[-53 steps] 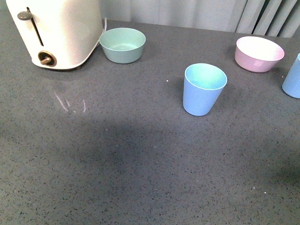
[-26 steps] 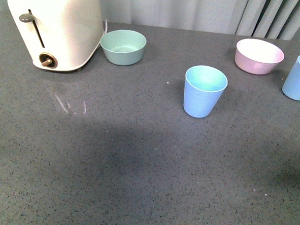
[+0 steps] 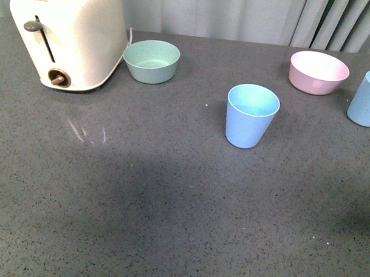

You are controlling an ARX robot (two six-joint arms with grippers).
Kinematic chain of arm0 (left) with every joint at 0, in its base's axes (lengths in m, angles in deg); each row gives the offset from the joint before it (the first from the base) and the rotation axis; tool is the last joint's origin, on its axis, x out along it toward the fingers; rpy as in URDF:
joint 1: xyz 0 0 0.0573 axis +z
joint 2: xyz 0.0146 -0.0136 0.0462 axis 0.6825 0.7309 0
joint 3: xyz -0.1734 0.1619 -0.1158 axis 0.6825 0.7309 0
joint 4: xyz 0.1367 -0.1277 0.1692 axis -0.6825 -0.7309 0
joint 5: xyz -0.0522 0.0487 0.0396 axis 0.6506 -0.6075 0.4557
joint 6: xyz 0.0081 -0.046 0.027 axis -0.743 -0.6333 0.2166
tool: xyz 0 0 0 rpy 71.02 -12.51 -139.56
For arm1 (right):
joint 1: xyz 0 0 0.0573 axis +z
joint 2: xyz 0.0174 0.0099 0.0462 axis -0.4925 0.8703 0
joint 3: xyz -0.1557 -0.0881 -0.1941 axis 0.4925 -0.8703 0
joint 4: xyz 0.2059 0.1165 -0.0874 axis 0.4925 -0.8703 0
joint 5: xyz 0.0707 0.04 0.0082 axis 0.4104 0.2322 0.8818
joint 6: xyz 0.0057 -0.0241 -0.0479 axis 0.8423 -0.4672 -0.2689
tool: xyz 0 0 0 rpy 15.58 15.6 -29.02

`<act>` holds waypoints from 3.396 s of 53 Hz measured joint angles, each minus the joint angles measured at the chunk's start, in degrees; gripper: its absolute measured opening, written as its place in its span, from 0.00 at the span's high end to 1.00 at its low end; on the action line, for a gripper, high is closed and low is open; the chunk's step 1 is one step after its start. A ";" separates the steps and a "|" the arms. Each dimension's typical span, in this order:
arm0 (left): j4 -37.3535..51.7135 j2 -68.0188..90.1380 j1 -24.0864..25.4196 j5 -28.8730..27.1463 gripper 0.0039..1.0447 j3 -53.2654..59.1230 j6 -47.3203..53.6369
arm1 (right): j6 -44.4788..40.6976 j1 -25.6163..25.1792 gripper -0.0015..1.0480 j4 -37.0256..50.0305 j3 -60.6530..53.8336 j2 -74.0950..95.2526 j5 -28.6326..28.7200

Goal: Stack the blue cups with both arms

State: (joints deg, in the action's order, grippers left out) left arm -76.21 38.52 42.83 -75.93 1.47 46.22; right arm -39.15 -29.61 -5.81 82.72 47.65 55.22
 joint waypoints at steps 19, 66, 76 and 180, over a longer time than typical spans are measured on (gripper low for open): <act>-12.31 -11.98 0.00 0.02 0.99 0.00 0.00 | -0.02 0.00 0.09 0.00 0.00 0.00 0.00; -12.46 -12.00 0.00 0.02 0.08 0.00 0.11 | -26.01 -5.35 0.09 16.57 45.18 94.55 0.42; -12.46 -12.00 0.00 0.02 0.08 0.00 0.11 | -30.12 -3.17 0.09 13.35 55.82 104.78 -2.21; -12.46 -12.00 0.02 0.02 0.08 0.00 0.11 | -29.29 20.00 0.98 -7.76 59.91 95.10 11.69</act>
State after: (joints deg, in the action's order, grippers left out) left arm -88.67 26.52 42.85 -75.91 1.47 46.33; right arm -68.44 -9.61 -13.57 142.63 142.75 66.91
